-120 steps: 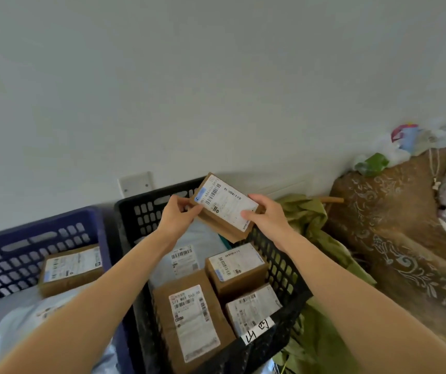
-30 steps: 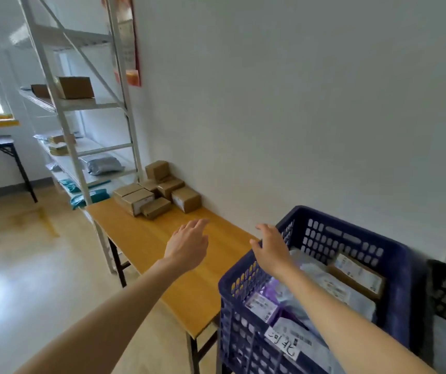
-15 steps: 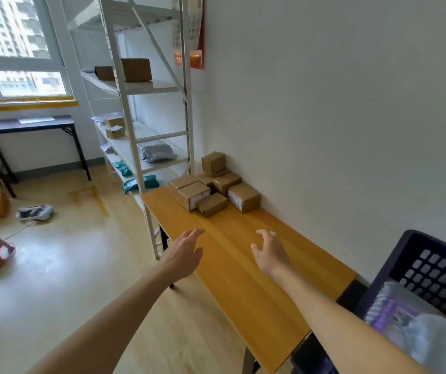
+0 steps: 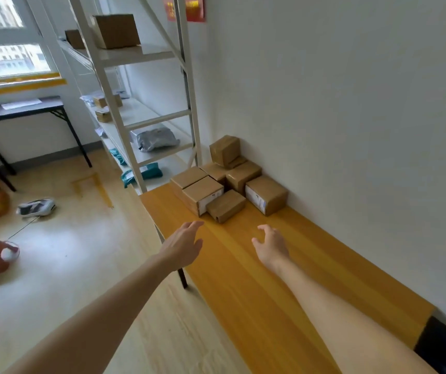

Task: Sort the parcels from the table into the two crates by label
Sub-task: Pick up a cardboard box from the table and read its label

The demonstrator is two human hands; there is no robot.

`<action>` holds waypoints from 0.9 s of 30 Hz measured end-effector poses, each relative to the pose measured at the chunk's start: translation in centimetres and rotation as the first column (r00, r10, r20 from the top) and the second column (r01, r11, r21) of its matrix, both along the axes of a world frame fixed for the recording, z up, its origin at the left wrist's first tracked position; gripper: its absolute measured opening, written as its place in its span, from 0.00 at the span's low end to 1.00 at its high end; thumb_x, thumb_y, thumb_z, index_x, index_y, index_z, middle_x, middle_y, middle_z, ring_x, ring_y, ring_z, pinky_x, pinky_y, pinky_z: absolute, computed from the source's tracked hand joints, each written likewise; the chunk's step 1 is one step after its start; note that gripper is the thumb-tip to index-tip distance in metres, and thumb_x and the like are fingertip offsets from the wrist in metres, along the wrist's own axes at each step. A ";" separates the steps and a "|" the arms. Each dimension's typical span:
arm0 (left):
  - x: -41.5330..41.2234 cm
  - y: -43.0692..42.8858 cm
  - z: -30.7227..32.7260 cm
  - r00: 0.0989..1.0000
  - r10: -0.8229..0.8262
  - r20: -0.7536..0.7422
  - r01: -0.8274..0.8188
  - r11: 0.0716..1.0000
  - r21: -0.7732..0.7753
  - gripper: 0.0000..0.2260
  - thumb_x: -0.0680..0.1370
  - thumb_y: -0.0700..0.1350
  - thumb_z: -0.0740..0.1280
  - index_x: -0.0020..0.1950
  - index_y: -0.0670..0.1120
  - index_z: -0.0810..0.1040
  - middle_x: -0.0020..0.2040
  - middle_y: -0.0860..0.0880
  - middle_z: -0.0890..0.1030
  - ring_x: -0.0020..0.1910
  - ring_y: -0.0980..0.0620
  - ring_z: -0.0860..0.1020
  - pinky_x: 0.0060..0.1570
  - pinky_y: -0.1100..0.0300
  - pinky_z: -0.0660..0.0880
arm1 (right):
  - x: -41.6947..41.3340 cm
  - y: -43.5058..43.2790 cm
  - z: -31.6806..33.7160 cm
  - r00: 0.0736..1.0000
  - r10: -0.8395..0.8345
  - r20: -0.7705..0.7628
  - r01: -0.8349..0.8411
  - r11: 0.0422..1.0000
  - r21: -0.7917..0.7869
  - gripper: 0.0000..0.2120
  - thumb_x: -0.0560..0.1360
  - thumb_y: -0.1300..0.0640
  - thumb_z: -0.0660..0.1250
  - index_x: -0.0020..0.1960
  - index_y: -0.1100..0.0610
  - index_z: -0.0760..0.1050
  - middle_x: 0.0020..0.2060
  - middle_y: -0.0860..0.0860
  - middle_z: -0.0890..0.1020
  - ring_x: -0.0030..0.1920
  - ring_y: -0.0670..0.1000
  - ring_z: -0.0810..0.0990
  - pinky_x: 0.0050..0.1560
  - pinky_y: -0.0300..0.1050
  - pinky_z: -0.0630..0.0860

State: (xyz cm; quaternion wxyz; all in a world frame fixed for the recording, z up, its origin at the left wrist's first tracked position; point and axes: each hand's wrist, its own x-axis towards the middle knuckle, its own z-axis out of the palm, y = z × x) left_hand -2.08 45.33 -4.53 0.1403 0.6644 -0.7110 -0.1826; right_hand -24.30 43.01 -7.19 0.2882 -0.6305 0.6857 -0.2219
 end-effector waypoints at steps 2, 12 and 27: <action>0.5 -2.4 -0.9 1.000 -0.001 0.000 0.001 1.000 0.026 0.22 0.82 0.46 0.60 0.75 0.50 0.61 0.74 0.48 0.65 0.67 0.47 0.71 0.60 0.54 0.74 | 0.6 -2.2 -1.0 1.000 -0.008 0.019 0.008 1.000 0.025 0.19 0.81 0.54 0.60 0.71 0.55 0.66 0.68 0.55 0.68 0.64 0.54 0.72 0.56 0.45 0.74; 2.3 -13.4 -6.9 0.998 -0.062 0.009 0.060 0.982 0.177 0.22 0.82 0.47 0.60 0.76 0.50 0.61 0.74 0.48 0.65 0.67 0.47 0.71 0.59 0.55 0.74 | 4.2 -10.0 -6.9 0.992 -0.080 0.097 0.059 0.978 0.202 0.19 0.81 0.54 0.60 0.71 0.53 0.65 0.68 0.54 0.68 0.58 0.53 0.75 0.54 0.47 0.76; 2.3 -28.2 -14.7 0.960 -0.227 -0.164 0.263 0.931 0.251 0.21 0.81 0.41 0.58 0.75 0.48 0.61 0.74 0.48 0.61 0.72 0.47 0.63 0.58 0.60 0.69 | 9.0 -22.3 -12.7 0.731 -0.554 0.398 0.293 0.782 0.550 0.20 0.80 0.57 0.63 0.71 0.55 0.66 0.66 0.54 0.72 0.64 0.53 0.73 0.65 0.51 0.72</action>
